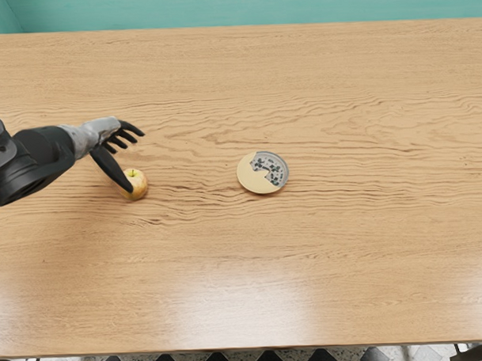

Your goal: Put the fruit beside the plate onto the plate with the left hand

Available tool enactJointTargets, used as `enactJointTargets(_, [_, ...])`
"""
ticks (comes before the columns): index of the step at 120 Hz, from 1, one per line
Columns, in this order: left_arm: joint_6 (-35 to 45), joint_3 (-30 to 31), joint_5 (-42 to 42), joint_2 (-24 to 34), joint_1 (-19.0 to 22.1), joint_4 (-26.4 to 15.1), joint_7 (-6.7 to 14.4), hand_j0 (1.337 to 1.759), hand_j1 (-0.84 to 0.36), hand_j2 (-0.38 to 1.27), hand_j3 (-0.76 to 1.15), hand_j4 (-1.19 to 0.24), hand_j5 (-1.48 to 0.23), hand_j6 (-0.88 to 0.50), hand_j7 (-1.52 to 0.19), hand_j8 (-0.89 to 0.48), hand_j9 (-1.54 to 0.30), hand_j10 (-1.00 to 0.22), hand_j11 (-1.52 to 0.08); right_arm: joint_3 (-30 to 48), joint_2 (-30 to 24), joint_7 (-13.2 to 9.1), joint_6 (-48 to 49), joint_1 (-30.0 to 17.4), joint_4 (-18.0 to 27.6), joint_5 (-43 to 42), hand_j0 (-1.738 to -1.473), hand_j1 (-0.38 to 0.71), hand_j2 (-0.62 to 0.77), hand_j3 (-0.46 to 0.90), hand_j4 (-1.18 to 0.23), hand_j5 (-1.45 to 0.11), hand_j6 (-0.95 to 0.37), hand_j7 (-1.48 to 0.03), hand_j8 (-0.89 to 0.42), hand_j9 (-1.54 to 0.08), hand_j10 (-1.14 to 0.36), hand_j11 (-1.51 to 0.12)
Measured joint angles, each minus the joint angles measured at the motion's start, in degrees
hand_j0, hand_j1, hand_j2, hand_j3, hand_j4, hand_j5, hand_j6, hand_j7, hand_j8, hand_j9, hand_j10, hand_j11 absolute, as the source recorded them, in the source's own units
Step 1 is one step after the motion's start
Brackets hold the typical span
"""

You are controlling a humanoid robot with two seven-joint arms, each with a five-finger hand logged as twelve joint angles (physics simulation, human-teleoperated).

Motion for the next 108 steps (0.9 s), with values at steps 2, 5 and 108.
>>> enactJointTargets(2, [0.5, 0.7, 0.0, 0.0, 0.0, 0.2, 0.0, 1.658, 0.06, 0.05, 0.0, -0.25, -0.32, -0.25, -0.32, -0.25, -0.32, -0.25, -0.32, 0.0, 0.0, 0.0, 0.0, 0.0, 0.0, 0.0, -1.658, -0.31, -0.01, 0.0, -0.04, -0.05, -0.04, -0.05, -0.04, -0.05, -0.04, -0.05])
enactJointTargets(5, [1.2, 1.6, 0.0, -0.1, -0.1, 0.6, 0.0, 1.658, 0.06, 0.05, 0.0, -0.25, -0.32, -0.25, -0.32, -0.25, -0.32, -0.25, -0.32, 0.0, 0.0, 0.0, 0.0, 0.0, 0.0, 0.0, -1.658, -0.31, -0.01, 0.0, -0.04, -0.05, -0.04, -0.05, -0.04, -0.05, -0.04, -0.05])
enactJointTargets(108, [3.9, 5.4, 0.1, -5.5, 0.3, 6.3, 0.0, 1.658, 0.05, 0.05, 0.0, -0.25, -0.33, -0.25, -0.33, -0.25, -0.33, -0.29, -0.28, 0.0, 0.0, 0.0, 0.0, 0.0, 0.0, 0.0, -1.658, -0.31, -0.01, 0.0, -0.04, -0.05, -0.04, -0.05, -0.04, -0.05, -0.04, -0.05])
